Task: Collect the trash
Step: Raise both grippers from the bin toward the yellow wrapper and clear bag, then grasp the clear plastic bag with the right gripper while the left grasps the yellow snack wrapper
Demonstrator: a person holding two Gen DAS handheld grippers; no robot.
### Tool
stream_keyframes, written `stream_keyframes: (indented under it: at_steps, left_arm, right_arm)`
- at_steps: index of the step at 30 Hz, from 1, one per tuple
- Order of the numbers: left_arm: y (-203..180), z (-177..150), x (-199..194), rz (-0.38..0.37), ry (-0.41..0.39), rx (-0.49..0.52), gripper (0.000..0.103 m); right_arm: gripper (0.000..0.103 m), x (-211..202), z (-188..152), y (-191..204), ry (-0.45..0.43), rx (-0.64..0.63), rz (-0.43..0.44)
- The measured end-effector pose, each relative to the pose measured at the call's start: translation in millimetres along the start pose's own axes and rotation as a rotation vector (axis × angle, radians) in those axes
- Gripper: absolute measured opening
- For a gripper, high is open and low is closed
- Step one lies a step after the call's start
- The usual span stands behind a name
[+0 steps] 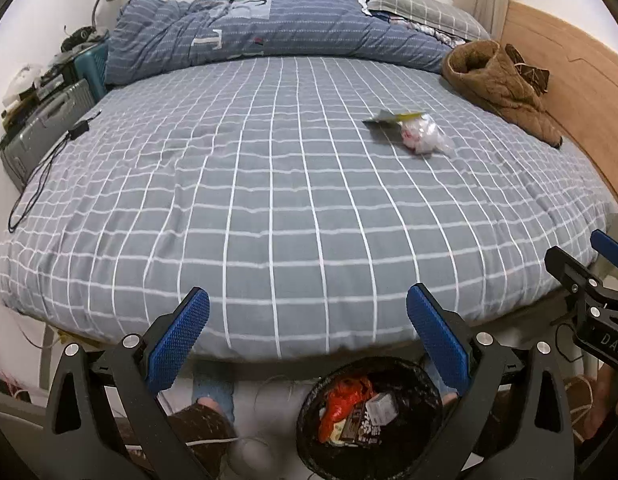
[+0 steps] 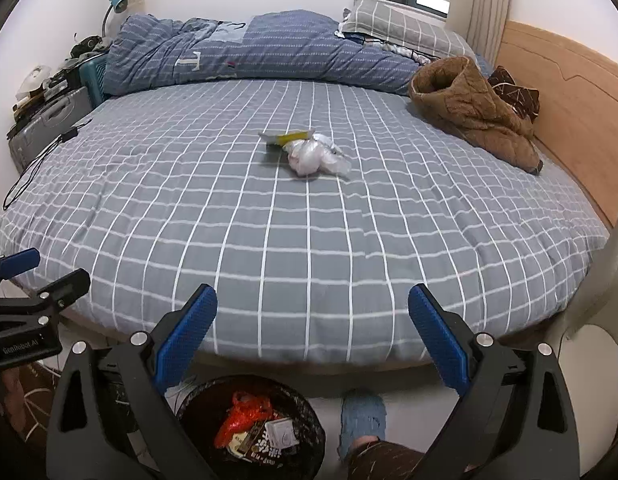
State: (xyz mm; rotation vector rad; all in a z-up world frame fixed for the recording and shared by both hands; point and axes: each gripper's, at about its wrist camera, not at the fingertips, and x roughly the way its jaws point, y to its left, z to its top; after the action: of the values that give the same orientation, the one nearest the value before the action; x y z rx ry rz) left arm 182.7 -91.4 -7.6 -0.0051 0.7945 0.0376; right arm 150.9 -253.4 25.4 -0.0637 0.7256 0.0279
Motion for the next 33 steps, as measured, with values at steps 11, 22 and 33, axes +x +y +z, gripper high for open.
stream_keyframes:
  at_steps: [11,22,33]
  left_arm:
    - [7.4,60.6,52.6,-0.008,-0.003,-0.004,0.097]
    - [22.7,104.5,132.8,-0.017,0.021,0.007,0.097]
    - [22.4,119.6,170.7,-0.031,0.026,0.006,0.097]
  right_arm:
    - [0.092,78.6,63.7,-7.1,-0.01,0.007,0.002]
    - [0.092,204.2,132.1,-5.1,0.009,-0.016,0.056]
    - [0.053,258.7,141.2,8.4,0.073,-0.043,0.087]
